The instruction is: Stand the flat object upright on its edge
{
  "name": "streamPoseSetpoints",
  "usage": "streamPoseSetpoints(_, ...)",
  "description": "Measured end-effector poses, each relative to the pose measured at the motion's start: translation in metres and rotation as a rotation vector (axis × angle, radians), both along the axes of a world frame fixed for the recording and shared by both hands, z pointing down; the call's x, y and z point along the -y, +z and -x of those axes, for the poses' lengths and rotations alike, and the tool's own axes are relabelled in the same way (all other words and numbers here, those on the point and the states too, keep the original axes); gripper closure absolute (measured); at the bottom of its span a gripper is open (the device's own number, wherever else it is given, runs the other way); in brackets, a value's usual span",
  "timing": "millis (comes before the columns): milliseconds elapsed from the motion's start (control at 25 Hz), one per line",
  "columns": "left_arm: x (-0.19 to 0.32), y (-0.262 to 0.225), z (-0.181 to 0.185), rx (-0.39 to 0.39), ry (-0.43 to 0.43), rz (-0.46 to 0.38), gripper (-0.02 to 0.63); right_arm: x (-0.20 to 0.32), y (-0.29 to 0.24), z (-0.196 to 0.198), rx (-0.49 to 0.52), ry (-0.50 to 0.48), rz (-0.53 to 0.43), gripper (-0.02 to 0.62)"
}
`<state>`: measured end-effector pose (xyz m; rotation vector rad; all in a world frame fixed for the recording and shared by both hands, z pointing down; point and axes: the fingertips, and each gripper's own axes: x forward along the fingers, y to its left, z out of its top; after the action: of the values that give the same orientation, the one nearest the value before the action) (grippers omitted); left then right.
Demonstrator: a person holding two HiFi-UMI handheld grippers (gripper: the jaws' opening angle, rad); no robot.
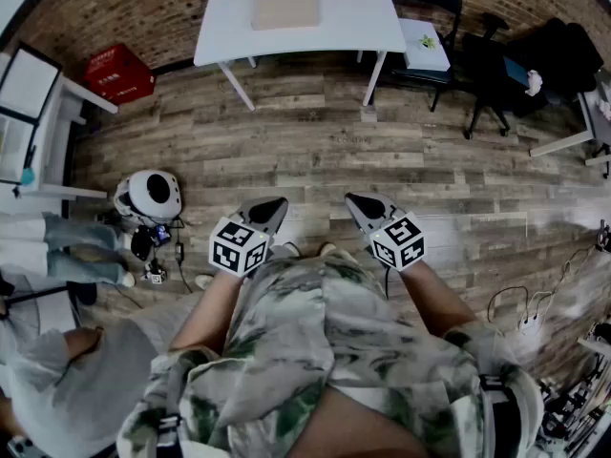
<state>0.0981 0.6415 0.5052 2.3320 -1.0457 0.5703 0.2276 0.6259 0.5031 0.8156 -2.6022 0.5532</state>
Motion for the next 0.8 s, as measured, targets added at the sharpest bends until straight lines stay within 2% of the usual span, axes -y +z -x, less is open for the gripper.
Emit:
streamPoseSetpoints(160, 0.001, 0.002, -0.009, -0.017, -0.017, -0.008, 0.581, 0.001, 0.007, -0.013, 0.002, 0.006, 0.003, 0.575)
streamPoseSetpoints(320, 0.009, 0.009, -0.001, -0.038, -0.025, 0.014, 0.581, 0.012, 0.011, -0.010, 0.004, 0.029, 0.020, 0.575)
streamPoseSetpoints(520, 0.047, 0.012, 0.010, -0.053, -0.005, -0.005, 0.581, 0.045, 0.015, 0.000, 0.001, 0.047, 0.025, 0.575)
streamPoseSetpoints(640, 0.079, 0.012, 0.028, -0.066, 0.009, -0.022, 0.580, 0.073, 0.015, 0.018, 0.002, 0.071, 0.029, 0.574)
streamPoseSetpoints(800, 0.127, 0.013, 0.071, -0.075, 0.015, -0.023, 0.578, 0.119, 0.008, 0.056, -0.010, 0.104, 0.040, 0.571)
